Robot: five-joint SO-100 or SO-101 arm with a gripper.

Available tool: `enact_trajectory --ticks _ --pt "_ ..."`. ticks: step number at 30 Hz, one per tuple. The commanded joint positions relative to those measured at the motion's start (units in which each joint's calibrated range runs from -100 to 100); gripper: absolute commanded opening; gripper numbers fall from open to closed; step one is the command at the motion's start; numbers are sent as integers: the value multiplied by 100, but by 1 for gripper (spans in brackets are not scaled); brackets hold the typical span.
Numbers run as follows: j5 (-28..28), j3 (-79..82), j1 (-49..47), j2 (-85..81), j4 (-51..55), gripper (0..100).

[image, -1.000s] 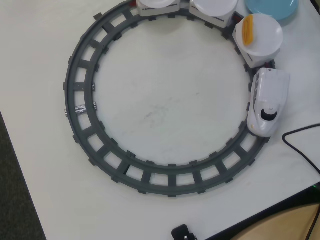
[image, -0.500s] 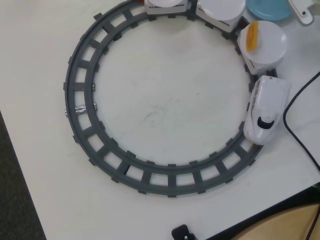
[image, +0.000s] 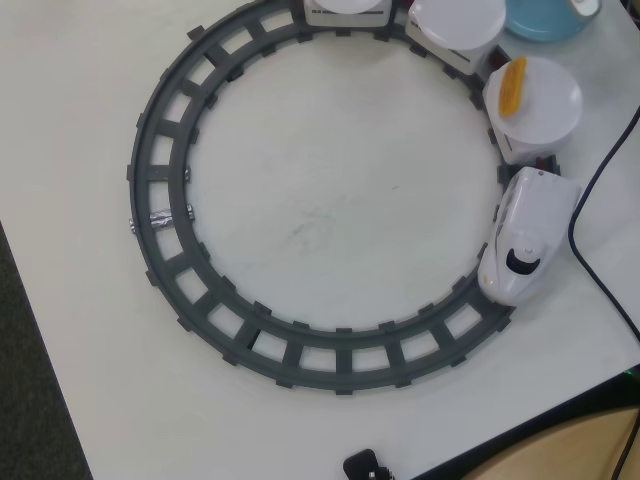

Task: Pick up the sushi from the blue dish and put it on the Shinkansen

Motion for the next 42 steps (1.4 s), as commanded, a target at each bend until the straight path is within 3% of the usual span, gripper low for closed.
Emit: enact_trajectory --ticks 1,15,27,31,42 --pt "25 -601 -65 265 -61 34" --pt "256 -610 15 565 -1011 33" --pt "209 -610 270 874 -1294 15" --pt "209 -610 261 899 -1294 1" --pt "198 -610 287 874 -1294 3"
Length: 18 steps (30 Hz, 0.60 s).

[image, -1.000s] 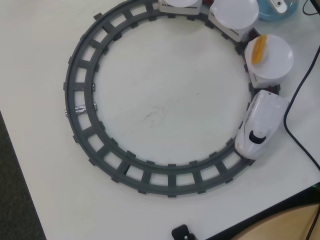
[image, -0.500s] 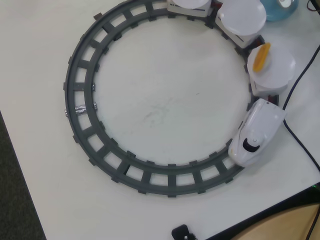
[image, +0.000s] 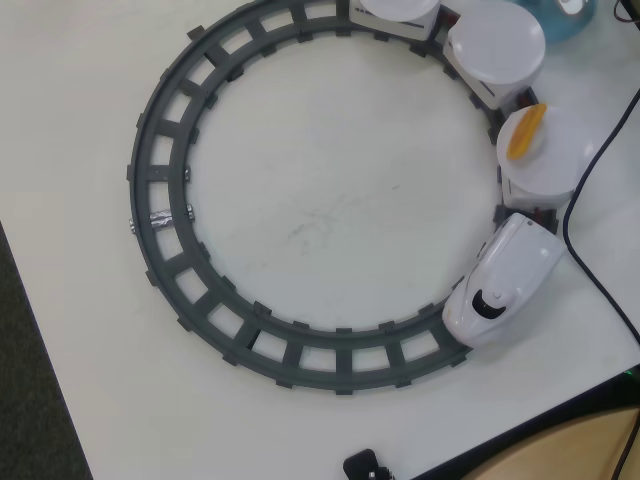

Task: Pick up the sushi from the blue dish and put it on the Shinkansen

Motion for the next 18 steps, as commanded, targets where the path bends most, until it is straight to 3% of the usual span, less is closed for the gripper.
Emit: enact_trajectory --ticks 1,8,18 --pt "-22 -241 22 -61 -25 3" --pt "267 -223 128 -804 300 20" --pt "1279 -205 -338 -1555 1036 29"
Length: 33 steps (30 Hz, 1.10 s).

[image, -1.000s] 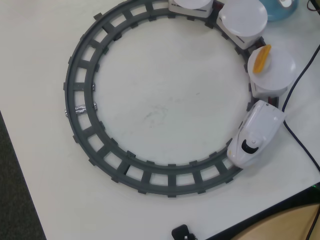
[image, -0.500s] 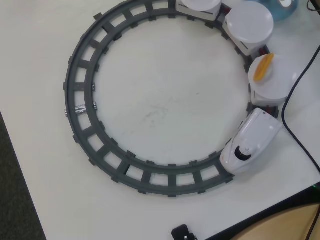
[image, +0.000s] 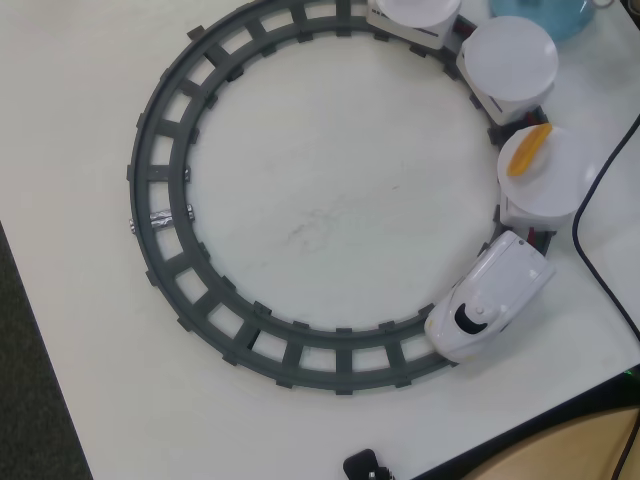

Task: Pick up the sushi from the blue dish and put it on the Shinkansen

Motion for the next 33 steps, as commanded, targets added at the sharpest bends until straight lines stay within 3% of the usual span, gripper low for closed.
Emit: enact_trajectory --ticks 1,5,33 --pt "458 -214 -364 -671 534 30" --pt "915 -205 -549 -395 902 32" --pt "1932 -259 -56 640 3 35"
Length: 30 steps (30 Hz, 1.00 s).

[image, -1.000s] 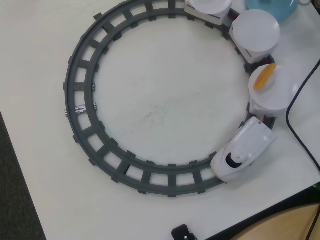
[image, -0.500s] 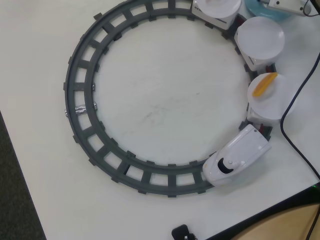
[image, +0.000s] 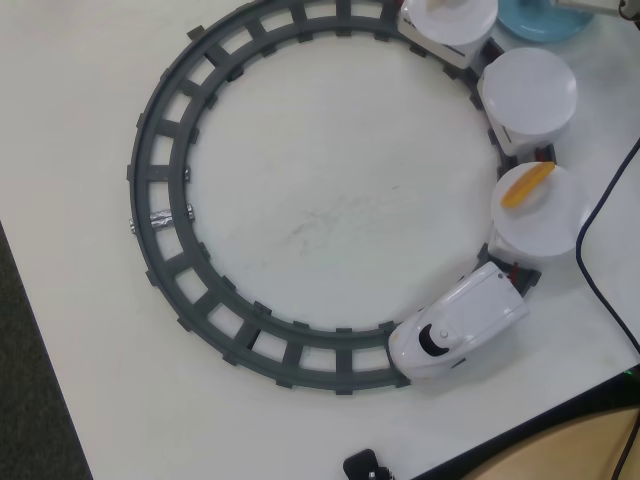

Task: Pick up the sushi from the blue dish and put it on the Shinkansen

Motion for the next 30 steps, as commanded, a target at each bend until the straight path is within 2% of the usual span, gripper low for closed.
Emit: enact_trajectory --ticks 1,12,14,19,20,30 --pt "154 -250 46 227 -136 35" --pt "159 -250 37 527 -316 34" --pt "191 -250 11 586 -316 29" --pt "353 -250 -68 653 -239 3" --pt "353 -250 -77 653 -239 1" --pt "285 -250 -16 577 -247 2"
